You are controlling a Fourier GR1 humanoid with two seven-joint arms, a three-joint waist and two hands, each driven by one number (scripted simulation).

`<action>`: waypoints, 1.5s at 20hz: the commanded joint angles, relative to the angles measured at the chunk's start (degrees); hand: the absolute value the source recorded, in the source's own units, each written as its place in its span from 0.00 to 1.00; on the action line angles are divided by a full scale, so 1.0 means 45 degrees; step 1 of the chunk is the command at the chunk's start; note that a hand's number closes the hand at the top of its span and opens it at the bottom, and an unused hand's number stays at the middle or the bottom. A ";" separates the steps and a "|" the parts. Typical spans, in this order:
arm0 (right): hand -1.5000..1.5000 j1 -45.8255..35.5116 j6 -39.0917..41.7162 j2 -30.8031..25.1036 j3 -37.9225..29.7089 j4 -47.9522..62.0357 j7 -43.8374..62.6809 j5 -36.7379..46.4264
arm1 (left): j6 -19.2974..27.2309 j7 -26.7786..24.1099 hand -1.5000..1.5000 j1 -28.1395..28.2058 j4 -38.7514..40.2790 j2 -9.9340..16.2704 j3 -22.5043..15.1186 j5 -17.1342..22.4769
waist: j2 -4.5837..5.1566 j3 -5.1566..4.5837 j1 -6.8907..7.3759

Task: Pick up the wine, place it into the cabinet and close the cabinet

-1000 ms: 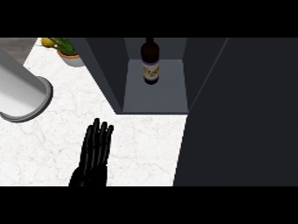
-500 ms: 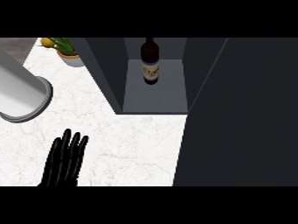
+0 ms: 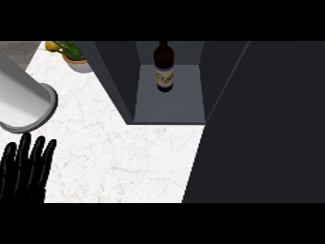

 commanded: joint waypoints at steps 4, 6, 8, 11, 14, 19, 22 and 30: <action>1.00 -0.0563 0.0025 -0.0003 0.2674 -0.1586 0.1093 0.0112 | -0.1759 -0.0339 0.00 0.0984 0.0492 0.0815 0.2452 0.1436 | -0.0018 -0.0022 0.0040; 1.00 0.0355 0.0173 -0.0051 0.3882 -0.1341 0.0168 0.0828 | -0.1490 0.0618 0.00 0.1064 -0.0682 0.1197 0.2878 0.1837 | -0.0050 0.0003 -0.0051; 1.00 -0.0826 -0.0863 -0.0001 0.4738 -0.0774 0.0347 0.1604 | -0.2593 0.0292 0.00 0.0807 0.0595 0.1332 0.3842 0.2345 | -0.0030 -0.0022 -0.0056; 1.00 -0.1719 -0.2749 -0.0002 0.6480 -0.0336 0.0462 0.2617 | -0.2302 0.0360 0.00 0.1521 -0.0081 0.1259 0.3369 0.1659 | -0.0053 -0.0022 -0.0018; 1.00 -0.1785 -0.3476 -0.0008 0.7065 -0.0076 0.0174 0.2735 | -0.3023 0.0515 0.00 0.1290 0.0343 0.1458 0.4080 0.2224 | -0.0050 -0.0027 -0.0084; 1.00 -0.2919 -0.5206 -0.0019 0.7897 0.1125 -0.0514 0.3537 | -0.3809 0.0853 0.00 0.1535 0.0622 0.2020 0.5033 0.2732 | -0.0088 -0.0036 0.0038; 1.00 -0.3671 -0.6007 -0.0039 0.8061 0.1149 -0.0330 0.4132 | -0.4348 0.0911 0.00 0.1702 0.0798 0.2070 0.5523 0.3119 | -0.0107 -0.0039 0.0082; 1.00 -0.6390 -0.8010 -0.0095 0.7495 0.2986 -0.0366 0.4260 | -0.4922 0.1609 0.00 0.1312 0.0810 0.1942 0.5781 0.3725 | -0.0019 -0.0044 0.0239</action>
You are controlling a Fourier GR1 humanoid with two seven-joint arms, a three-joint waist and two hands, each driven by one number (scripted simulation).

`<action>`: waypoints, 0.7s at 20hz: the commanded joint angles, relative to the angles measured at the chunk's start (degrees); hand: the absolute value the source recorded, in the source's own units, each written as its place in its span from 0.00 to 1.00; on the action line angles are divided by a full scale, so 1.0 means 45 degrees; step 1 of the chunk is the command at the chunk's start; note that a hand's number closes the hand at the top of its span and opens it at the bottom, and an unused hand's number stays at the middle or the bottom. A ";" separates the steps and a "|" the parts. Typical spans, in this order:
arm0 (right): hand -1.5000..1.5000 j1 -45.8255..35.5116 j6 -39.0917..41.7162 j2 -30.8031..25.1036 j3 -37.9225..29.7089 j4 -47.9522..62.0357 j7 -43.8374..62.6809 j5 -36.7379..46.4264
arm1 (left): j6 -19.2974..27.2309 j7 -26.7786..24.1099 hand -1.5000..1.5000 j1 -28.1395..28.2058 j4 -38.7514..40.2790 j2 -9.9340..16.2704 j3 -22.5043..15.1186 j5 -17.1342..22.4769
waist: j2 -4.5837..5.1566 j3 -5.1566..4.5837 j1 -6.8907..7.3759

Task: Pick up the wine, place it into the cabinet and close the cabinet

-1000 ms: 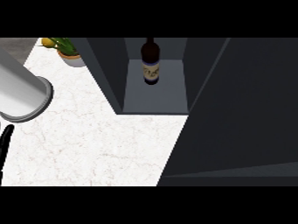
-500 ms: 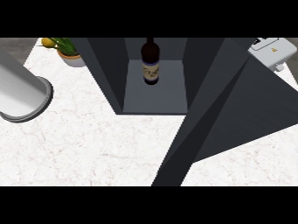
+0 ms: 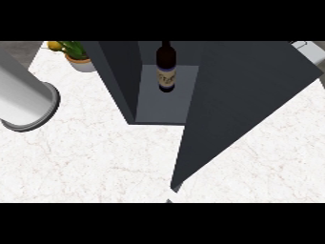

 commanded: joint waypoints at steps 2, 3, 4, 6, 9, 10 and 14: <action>1.00 -0.2881 -0.1069 0.1892 0.0800 0.1420 0.0912 0.0414 | -0.0548 0.0271 0.00 -0.0063 0.0210 -0.0050 0.0409 0.0328 | 0.0021 -0.0005 0.0064; 1.00 -0.2967 -0.1409 0.1886 0.1315 0.2251 0.0047 0.0336 | -0.0188 0.0418 0.00 -0.0574 0.0273 -0.0244 0.0083 0.0262 | 0.0057 -0.0005 0.0045; 1.00 -0.3476 -0.1533 0.1880 0.0414 0.2012 0.0701 -0.0208 | -0.0756 0.0124 0.00 -0.0233 0.0601 -0.0263 0.0155 0.0151 | 0.0070 -0.0017 0.0171; 1.00 -0.4091 -0.1546 0.1871 0.0162 0.2715 0.0529 -0.0823 | -0.0073 0.0727 0.00 -0.1163 0.0403 -0.0173 0.0369 0.0443 | 0.0133 -0.0004 0.0150; 1.00 -0.5063 -0.1954 0.1869 -0.0882 0.3267 0.0417 -0.1791 | 0.0165 0.0671 0.00 -0.1108 -0.0058 -0.0527 -0.0257 -0.0039 | 0.0175 -0.0001 0.0372; 1.00 -0.5487 -0.2039 0.1874 -0.1279 0.3528 0.0350 -0.2084 | -0.0281 0.0412 0.00 -0.0854 0.0199 -0.0657 -0.0377 -0.0183 | 0.0170 -0.0007 0.0428; 1.00 -0.7598 -0.2482 0.1924 -0.2374 0.5528 -0.0186 -0.3269 | 0.0056 0.1055 0.00 -0.1038 -0.0298 -0.0586 -0.0114 0.0260 | 0.0169 0.0015 0.0562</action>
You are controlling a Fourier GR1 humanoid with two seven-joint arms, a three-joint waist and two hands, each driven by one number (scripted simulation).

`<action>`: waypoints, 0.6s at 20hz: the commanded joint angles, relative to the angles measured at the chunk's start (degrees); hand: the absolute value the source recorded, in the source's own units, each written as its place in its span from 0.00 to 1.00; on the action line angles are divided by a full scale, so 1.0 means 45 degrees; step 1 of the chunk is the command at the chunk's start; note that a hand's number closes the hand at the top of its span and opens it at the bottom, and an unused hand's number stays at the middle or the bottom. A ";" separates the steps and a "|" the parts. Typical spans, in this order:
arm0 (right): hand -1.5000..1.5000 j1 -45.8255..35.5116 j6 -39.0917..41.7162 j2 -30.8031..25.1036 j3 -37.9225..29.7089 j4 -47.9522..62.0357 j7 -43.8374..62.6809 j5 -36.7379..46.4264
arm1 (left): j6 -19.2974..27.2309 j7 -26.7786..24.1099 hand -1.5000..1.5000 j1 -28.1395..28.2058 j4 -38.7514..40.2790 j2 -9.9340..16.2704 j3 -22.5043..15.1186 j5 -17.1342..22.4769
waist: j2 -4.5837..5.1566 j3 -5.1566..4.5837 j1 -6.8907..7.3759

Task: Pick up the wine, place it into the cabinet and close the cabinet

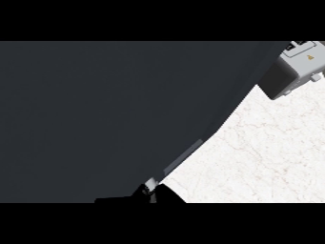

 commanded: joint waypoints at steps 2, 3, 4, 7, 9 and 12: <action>1.00 -0.3410 -0.0629 0.1135 -0.1310 0.3665 -0.1031 -0.1565 | 0.0649 0.0035 0.00 -0.0918 0.0507 -0.0706 -0.0635 -0.0689 | 0.0067 0.0008 -0.0080; 1.00 -0.4107 -0.0509 0.1145 -0.1827 0.4191 -0.0913 -0.1642 | 0.0600 0.0047 0.00 -0.0544 0.0245 -0.0719 -0.0492 -0.0672 | 0.0007 0.0014 -0.0068; 1.00 -0.5010 -0.0930 0.1153 -0.1978 0.4686 -0.0967 -0.2054 | 0.0710 0.0269 0.00 -0.1169 0.0460 -0.0691 -0.0493 -0.0601 | 0.0027 0.0008 -0.0062; 1.00 -0.5459 0.0000 0.1168 -0.3039 0.6734 -0.2448 -0.3036 | 0.0420 0.0416 0.00 -0.0796 0.0538 -0.0690 -0.0268 -0.0602 | 0.0047 0.0024 -0.0045; 1.00 -0.6447 0.0569 0.1173 -0.3180 0.7969 -0.2559 -0.1924 | 0.0187 0.0467 0.00 -0.0872 0.0768 -0.0538 0.0147 -0.0404 | 0.0024 0.0017 -0.0108; 1.00 -0.6731 0.1182 0.0924 -0.3624 0.9074 -0.3108 -0.1440 | 0.0604 0.0492 0.00 -0.0735 0.0534 -0.1044 -0.0245 -0.0781 | -0.0016 0.0032 -0.0290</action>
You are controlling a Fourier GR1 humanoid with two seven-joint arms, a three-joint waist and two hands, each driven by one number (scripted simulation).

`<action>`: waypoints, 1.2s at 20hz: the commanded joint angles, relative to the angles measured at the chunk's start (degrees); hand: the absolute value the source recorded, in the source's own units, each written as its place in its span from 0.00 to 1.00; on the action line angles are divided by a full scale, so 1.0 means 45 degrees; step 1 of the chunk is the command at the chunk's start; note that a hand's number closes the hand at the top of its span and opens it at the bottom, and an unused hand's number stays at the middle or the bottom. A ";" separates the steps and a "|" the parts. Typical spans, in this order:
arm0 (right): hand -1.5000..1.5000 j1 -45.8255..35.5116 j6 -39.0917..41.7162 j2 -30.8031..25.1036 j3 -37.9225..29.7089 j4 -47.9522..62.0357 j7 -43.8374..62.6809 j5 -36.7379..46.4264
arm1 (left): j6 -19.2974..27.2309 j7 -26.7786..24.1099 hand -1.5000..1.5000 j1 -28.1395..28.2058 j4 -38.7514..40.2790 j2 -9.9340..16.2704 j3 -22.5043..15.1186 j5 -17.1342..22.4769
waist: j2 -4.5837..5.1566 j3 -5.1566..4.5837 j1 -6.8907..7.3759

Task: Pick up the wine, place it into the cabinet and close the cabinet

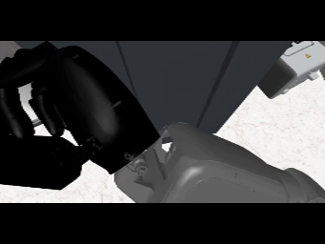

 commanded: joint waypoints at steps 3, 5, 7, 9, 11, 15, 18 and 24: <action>1.00 -0.0970 0.0727 0.0167 -0.1055 0.3150 -0.1655 0.0243 | -0.0054 -0.0145 0.00 0.0249 -0.0181 -0.0532 -0.0014 -0.0647 | -0.0026 0.0015 -0.0124; 1.00 -0.1213 0.1244 0.0170 -0.1676 0.3940 -0.1892 -0.0177 | -0.0212 0.0362 0.00 -0.0997 0.1069 -0.0402 0.0483 -0.0237 | 0.0005 0.0012 -0.0262; 1.00 -0.1370 0.1604 0.0171 -0.2220 0.4757 -0.2128 -0.0270 | -0.0134 0.0282 0.00 -0.0352 0.0270 -0.0669 0.0349 -0.0520 | -0.0024 0.0016 -0.0188; 1.00 -0.1011 0.2089 0.0096 -0.2772 0.5584 -0.3153 -0.0264 | 0.0195 0.0195 0.00 0.0167 -0.0314 -0.0872 -0.0196 -0.1231 | -0.0012 0.0021 -0.0138; 1.00 -0.1513 0.2602 -0.0105 -0.3158 0.5773 -0.2669 -0.0510 | -0.0227 0.0450 0.00 0.0335 -0.0396 -0.0662 0.0492 -0.0738 | -0.0042 0.0019 -0.0149; 1.00 -0.1265 0.2808 0.0024 -0.3302 0.7045 -0.4296 -0.0301 | -0.0089 0.0682 0.00 -0.0756 0.0357 -0.0809 0.0457 -0.0834 | 0.0042 0.0015 -0.0179; 1.00 -0.0810 0.3188 -0.0413 -0.3186 0.7256 -0.4700 -0.0153 | -0.0158 0.0698 0.00 -0.0705 0.0528 -0.0903 0.0537 -0.0752 | 0.0068 0.0010 -0.0195; 1.00 -0.0906 0.3483 -0.1084 -0.3250 0.7684 -0.5106 0.0323 | 0.0371 0.0942 0.00 -0.0910 0.0013 -0.1214 -0.0078 -0.1186 | 0.0085 0.0014 -0.0290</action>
